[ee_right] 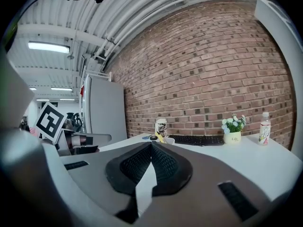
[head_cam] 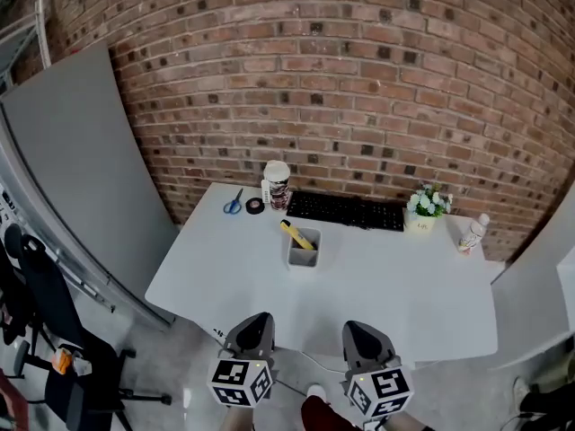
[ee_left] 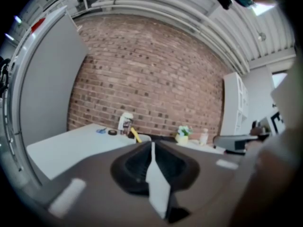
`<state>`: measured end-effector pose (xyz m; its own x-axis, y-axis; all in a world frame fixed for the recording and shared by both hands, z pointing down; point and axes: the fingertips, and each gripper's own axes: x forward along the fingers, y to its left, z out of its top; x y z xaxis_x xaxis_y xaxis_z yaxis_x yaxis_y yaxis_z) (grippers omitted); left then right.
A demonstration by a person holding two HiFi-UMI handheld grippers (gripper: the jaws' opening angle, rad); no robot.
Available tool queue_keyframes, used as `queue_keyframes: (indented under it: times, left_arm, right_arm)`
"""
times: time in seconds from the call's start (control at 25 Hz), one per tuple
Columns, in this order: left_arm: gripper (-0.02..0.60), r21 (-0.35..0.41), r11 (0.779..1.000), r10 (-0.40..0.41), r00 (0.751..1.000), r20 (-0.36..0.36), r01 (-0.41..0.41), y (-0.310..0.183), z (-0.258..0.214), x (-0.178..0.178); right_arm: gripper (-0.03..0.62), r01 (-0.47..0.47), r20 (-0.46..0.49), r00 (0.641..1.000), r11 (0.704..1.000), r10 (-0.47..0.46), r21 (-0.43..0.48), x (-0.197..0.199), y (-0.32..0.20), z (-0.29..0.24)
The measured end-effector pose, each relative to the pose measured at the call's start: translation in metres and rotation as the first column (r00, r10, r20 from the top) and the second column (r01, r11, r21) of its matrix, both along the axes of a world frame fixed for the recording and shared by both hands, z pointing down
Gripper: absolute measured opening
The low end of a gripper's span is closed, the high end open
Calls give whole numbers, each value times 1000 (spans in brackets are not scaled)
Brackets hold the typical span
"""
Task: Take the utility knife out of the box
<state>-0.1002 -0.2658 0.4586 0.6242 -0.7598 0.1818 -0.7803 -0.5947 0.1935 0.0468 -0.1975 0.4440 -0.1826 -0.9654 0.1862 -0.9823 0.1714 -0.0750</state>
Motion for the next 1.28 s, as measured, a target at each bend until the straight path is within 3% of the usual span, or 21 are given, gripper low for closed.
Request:
queue_keyframes:
  times: [0.44,0.76,1.28]
  left_arm:
    - [63,-61,998,12,1000,0,-12,-98,16,46]
    - [104,-90,996,20,998,57,-15,-161,35,80]
    - [143,-197,980,-10,997,71,24,-234,75,110]
  right_arm:
    - [8,28,6,1000,998,-28,-52,30,-85,17]
    - [8,25,23,999,997,-24,-77,55,-139,28]
    - [8,19,46,999,988,-12,-151,80,-187,63]
